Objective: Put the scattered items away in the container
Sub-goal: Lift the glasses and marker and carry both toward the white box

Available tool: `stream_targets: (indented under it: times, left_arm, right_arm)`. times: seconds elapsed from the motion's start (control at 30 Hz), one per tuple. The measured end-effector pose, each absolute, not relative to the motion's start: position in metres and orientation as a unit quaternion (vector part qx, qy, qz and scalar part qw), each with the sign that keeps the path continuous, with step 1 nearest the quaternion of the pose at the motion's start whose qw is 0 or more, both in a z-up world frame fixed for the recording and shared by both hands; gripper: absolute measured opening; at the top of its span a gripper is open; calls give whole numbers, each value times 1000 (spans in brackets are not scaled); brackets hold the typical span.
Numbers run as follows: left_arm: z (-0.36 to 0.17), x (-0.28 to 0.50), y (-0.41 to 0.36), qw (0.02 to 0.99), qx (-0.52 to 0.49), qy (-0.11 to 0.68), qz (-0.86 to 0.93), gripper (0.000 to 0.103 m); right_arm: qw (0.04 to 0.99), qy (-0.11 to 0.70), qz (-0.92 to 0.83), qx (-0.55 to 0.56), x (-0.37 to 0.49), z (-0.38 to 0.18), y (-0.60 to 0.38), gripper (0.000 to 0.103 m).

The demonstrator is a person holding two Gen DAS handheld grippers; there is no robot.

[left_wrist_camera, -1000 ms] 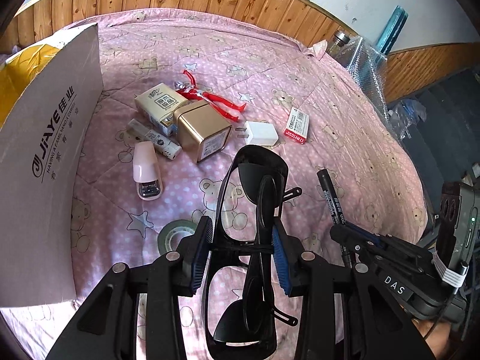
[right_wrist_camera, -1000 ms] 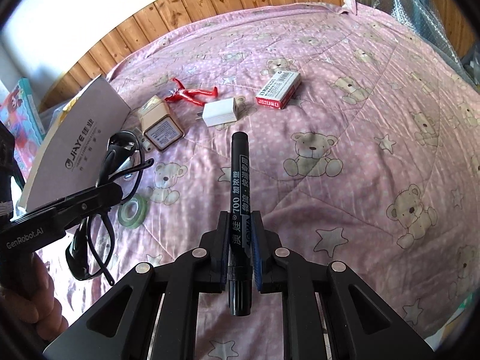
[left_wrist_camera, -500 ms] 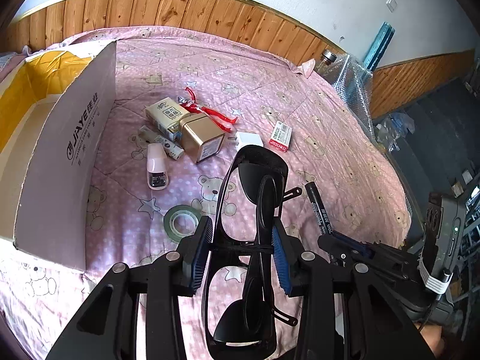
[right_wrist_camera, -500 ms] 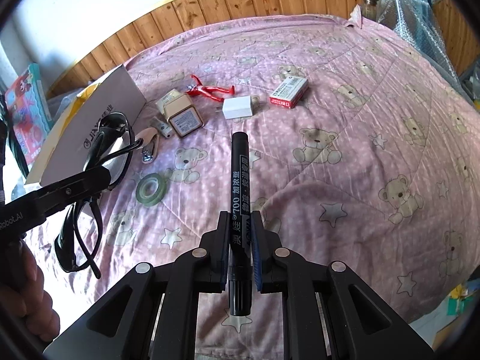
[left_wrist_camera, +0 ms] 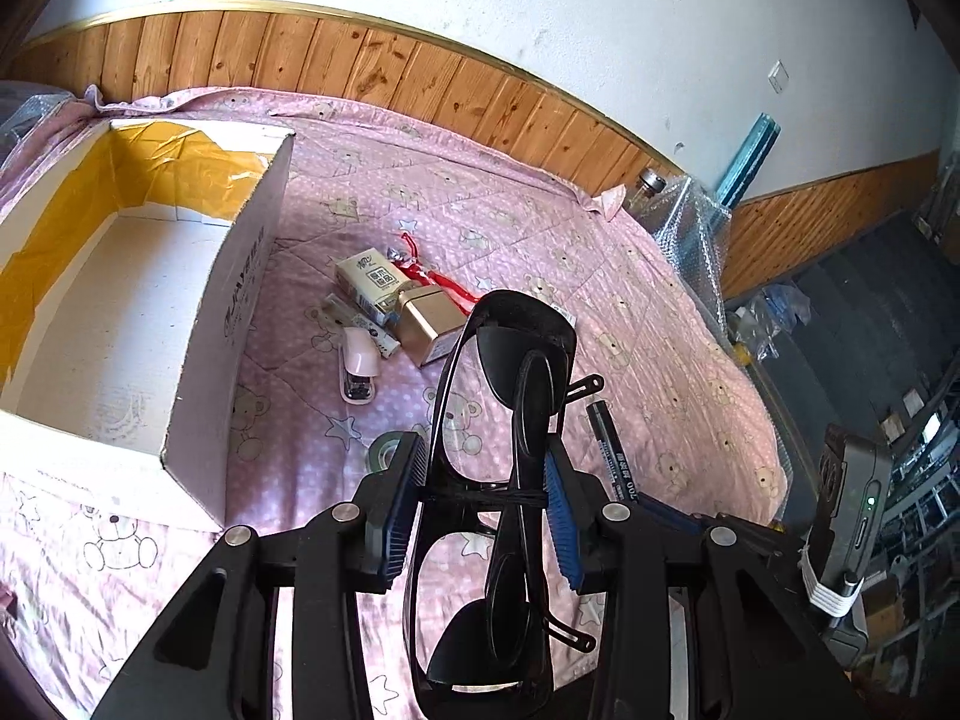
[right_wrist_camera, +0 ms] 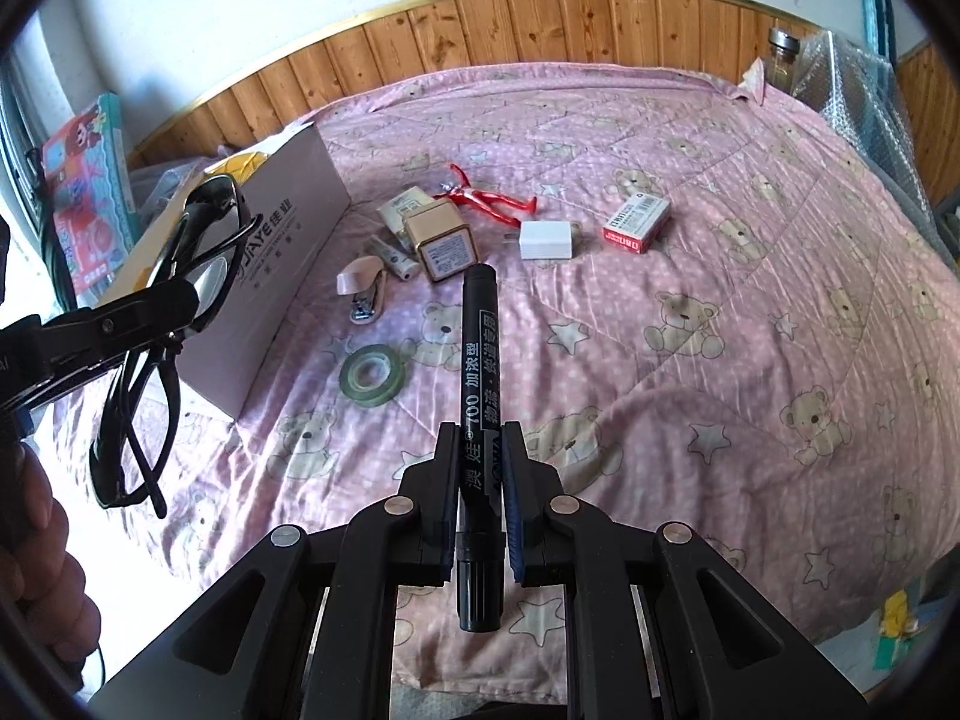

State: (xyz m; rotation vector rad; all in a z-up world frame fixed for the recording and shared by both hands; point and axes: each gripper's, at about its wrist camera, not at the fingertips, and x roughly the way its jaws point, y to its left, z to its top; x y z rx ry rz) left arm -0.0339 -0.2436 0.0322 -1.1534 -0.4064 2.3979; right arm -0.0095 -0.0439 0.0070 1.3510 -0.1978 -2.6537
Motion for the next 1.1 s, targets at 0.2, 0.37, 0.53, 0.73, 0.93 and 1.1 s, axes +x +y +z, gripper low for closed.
stream_targets:
  times: [0.2, 0.37, 0.53, 0.73, 0.93, 1.1]
  left_arm:
    - [42, -27, -263, 221, -406, -164, 871, 40]
    - [54, -21, -283, 209, -387, -179, 880, 40]
    - [59, -18, -300, 202, -376, -192, 884, 40]
    - [62, -15, -313, 196, -369, -204, 885, 40]
    - [66, -14, -327, 191, -358, -216, 888, 40]
    - [69, -13, -336, 187, -352, -222, 890, 40]
  right_arm:
    - [91, -57, -889, 445, -10, 17, -56, 14]
    - [112, -43, -893, 433, -15, 33, -75, 14]
    - [136, -29, -893, 428, -18, 40, -98, 14]
    - [152, -23, -894, 420, -19, 49, -112, 14]
    - [161, -20, -898, 409, -24, 63, -119, 14]
    - [173, -17, -900, 400, -30, 74, -129, 14]
